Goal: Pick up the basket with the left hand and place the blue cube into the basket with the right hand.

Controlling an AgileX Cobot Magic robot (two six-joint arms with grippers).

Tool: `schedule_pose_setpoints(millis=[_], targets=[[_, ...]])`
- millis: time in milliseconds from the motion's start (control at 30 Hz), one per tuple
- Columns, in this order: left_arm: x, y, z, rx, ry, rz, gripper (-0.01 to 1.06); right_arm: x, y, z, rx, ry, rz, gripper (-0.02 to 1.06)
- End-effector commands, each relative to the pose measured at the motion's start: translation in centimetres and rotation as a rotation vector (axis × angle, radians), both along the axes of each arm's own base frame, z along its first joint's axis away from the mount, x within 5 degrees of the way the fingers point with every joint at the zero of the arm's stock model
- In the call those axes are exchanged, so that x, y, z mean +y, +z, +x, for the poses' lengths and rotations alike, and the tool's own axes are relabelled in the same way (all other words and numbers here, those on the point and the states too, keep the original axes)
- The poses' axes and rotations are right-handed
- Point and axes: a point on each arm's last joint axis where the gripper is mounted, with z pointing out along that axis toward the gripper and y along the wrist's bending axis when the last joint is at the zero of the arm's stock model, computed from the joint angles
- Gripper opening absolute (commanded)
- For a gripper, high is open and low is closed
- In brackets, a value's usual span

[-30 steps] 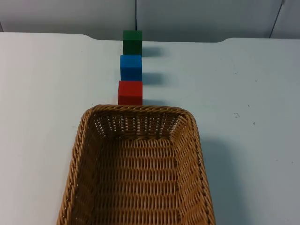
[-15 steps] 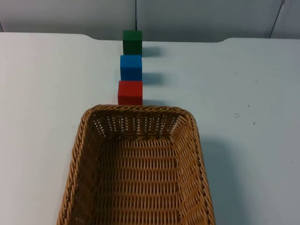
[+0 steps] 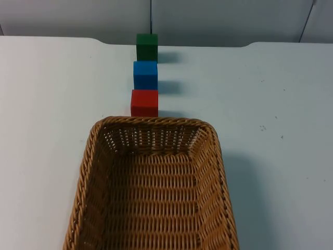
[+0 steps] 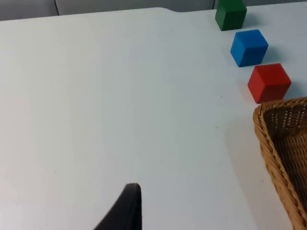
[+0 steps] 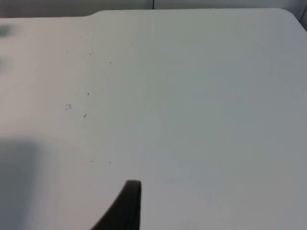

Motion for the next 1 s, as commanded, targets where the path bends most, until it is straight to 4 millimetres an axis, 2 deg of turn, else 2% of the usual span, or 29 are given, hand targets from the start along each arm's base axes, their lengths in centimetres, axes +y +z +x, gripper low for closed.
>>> schedule_pose_setpoints(millis=[0, 133, 200, 300, 333, 467, 533, 633, 667, 800, 967], targets=[[-0.2, 0.4, 0.7, -0.010, -0.008, -0.015, 1.04, 0.0, 0.0, 0.0, -0.011, -0.008, -0.005, 1.04], [-0.9, 0.1, 3.3, 0.044, -0.065, -0.030, 1.04, 0.0, 0.0, 0.0, -0.011, -0.008, -0.005, 1.04], [-1.1, -0.1, 3.9, 0.059, -0.084, -0.029, 1.04, 0.0, 0.0, 0.0, -0.011, -0.008, -0.005, 1.04], [-1.6, -1.1, 6.2, 0.150, -0.104, -0.045, 1.04, 0.0, 0.0, 0.0, -0.011, -0.008, -0.005, 1.04], [-1.6, -1.1, 6.2, 0.150, -0.104, -0.045, 1.04, 0.0, 0.0, 0.0, -0.011, -0.008, -0.005, 1.04], [-2.3, -2.9, 9.1, 0.264, -0.159, -0.051, 1.04, 0.0, 0.0, 0.0, -0.011, -0.008, -0.005, 1.04], [-2.5, -3.4, 9.8, 0.291, -0.179, -0.056, 1.04, 0.0, 0.0, 0.0, -0.011, -0.008, -0.005, 1.04], [-3.2, -5.4, 12.0, 0.398, -0.234, -0.091, 1.04, 0.0, 0.0, 0.0, -0.011, -0.008, -0.005, 1.04], [-3.2, -5.4, 12.0, 0.398, -0.234, -0.091, 1.04, 0.0, 0.0, 0.0, -0.011, -0.008, -0.005, 1.04], [-3.9, -7.6, 14.1, 0.481, -0.263, -0.137, 1.04, 0.0, 0.0, 0.0, -0.011, -0.008, -0.005, 1.04], [-4.4, -9.1, 15.2, 0.537, -0.290, -0.180, 1.04, 0.0, 0.0, 0.0, -0.011, -0.008, -0.005, 1.04]])
